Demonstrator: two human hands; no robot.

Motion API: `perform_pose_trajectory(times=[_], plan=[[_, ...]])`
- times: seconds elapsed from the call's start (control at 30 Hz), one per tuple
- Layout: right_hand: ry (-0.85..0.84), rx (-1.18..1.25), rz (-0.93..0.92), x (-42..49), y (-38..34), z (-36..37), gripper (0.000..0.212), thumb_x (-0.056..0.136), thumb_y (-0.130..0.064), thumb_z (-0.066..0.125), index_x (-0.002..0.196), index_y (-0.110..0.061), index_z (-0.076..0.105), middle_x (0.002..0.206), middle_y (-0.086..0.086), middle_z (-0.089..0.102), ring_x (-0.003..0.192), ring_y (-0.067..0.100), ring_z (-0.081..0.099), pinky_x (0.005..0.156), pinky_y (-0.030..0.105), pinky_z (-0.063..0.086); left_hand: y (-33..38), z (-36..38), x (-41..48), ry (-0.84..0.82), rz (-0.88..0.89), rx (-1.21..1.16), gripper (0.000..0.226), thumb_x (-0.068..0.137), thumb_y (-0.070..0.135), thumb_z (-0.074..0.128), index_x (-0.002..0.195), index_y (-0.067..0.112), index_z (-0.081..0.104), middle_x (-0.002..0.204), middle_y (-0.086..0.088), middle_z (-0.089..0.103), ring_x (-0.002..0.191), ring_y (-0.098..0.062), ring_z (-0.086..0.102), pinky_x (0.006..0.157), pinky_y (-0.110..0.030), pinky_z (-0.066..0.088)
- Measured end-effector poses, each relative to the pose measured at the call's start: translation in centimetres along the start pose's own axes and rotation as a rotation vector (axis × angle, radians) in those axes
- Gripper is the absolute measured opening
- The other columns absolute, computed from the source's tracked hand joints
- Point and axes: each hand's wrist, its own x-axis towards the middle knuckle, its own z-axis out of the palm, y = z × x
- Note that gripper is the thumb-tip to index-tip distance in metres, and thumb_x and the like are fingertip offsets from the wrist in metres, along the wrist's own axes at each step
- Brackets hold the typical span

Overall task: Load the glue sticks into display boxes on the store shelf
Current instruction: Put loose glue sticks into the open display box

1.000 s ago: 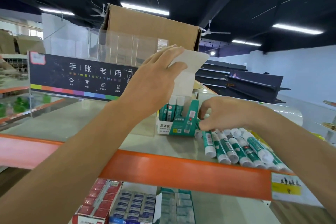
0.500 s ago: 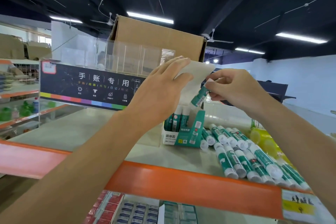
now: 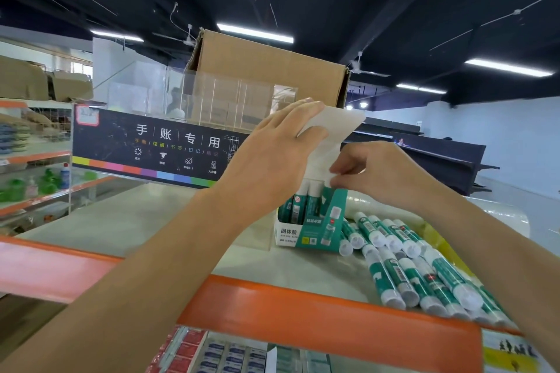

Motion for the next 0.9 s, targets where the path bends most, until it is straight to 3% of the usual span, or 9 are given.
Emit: perform_pose_trajectory(times=[0.1,0.2,0.3,0.43,0.53,0.63,0.73,0.83,0.9], plan=[[-0.069,-0.066,0.016,0.6,0.3,-0.4,0.004,0.081,-0.023,0.074,0.084,-0.023,0.076,0.082,-0.017,0.071,0.075,-0.005,0.063,0.067,0.008,0.045,0.0,0.1,0.0,-0.003,0.005,-0.001,0.031,0.08,-0.004,0.047,0.104,0.001,0.065,0.132,-0.018,0.05,0.126,-0.033,0.044,0.098,-0.046,0.041],[-0.143,-0.105,-0.007,0.9,0.4,-0.5,0.014,0.086,-0.02,0.066,0.091,-0.027,0.077,0.078,-0.024,0.066,0.065,-0.016,0.056,0.059,0.003,0.041,-0.1,0.2,0.0,-0.006,0.011,-0.011,0.031,0.078,-0.008,0.05,0.104,0.0,0.065,0.131,-0.019,0.051,0.126,-0.033,0.044,0.098,-0.047,0.042],[-0.177,-0.148,-0.008,0.9,0.3,-0.6,0.026,0.087,-0.012,0.058,0.099,-0.025,0.077,0.083,-0.022,0.066,0.068,-0.01,0.057,0.057,0.005,0.038,-0.1,0.3,0.0,-0.017,0.008,-0.014,0.031,0.076,-0.012,0.057,0.104,0.0,0.065,0.132,-0.019,0.05,0.127,-0.033,0.043,0.1,-0.047,0.042],[-0.191,-0.192,-0.032,0.8,0.5,-0.5,0.04,0.083,0.001,0.048,0.1,-0.023,0.076,0.091,-0.02,0.063,0.081,-0.003,0.057,0.069,0.003,0.037,-0.2,0.3,0.0,-0.016,0.005,-0.007,0.032,0.076,-0.011,0.057,0.105,0.001,0.064,0.133,-0.019,0.049,0.127,-0.033,0.043,0.1,-0.046,0.04],[-0.19,-0.206,-0.06,0.7,0.7,-0.1,0.043,0.081,0.005,0.046,0.094,-0.023,0.075,0.101,-0.017,0.062,0.099,0.01,0.058,0.09,0.021,0.044,-0.2,0.3,-0.2,0.005,0.002,0.003,0.032,0.082,-0.002,0.041,0.104,0.003,0.065,0.133,-0.018,0.049,0.127,-0.031,0.043,0.1,-0.043,0.039],[-0.204,-0.26,-0.085,0.7,0.8,0.0,0.04,0.082,0.003,0.046,0.091,-0.027,0.072,0.107,-0.014,0.061,0.103,0.013,0.057,0.095,0.029,0.044,-0.2,0.3,-0.1,0.016,0.013,0.004,0.045,0.083,0.01,0.026,0.104,0.004,0.065,0.133,-0.017,0.049,0.127,-0.03,0.042,0.1,-0.042,0.039],[-0.219,-0.299,-0.089,0.3,0.7,-0.1,0.039,0.085,-0.001,0.045,0.1,-0.029,0.07,0.113,-0.012,0.063,0.094,0.008,0.055,0.082,0.017,0.041,0.1,0.3,-0.1,-0.008,0.008,-0.001,0.031,0.083,-0.002,0.044,0.105,0.002,0.064,0.133,-0.018,0.049,0.128,-0.032,0.041,0.1,-0.044,0.039],[-0.141,-0.23,-0.068,-0.6,0.7,-0.4,0.04,0.089,-0.002,0.043,0.113,-0.022,0.068,0.108,-0.013,0.061,0.087,0.0,0.052,0.071,0.0,0.034,0.2,0.2,-0.1,-0.019,0.003,-0.012,0.032,0.077,-0.011,0.056,0.106,0.001,0.064,0.133,-0.019,0.049,0.127,-0.033,0.042,0.098,-0.047,0.041],[-0.072,-0.22,-0.051,-1.3,0.9,-0.6,0.037,0.091,-0.004,0.045,0.114,-0.02,0.069,0.106,-0.012,0.061,0.089,0.002,0.052,0.071,0.003,0.034,0.2,0.1,-0.1,-0.02,0.007,-0.006,0.033,0.077,-0.011,0.057,0.107,0.001,0.064,0.133,-0.019,0.048,0.127,-0.033,0.042,0.098,-0.047,0.041]])
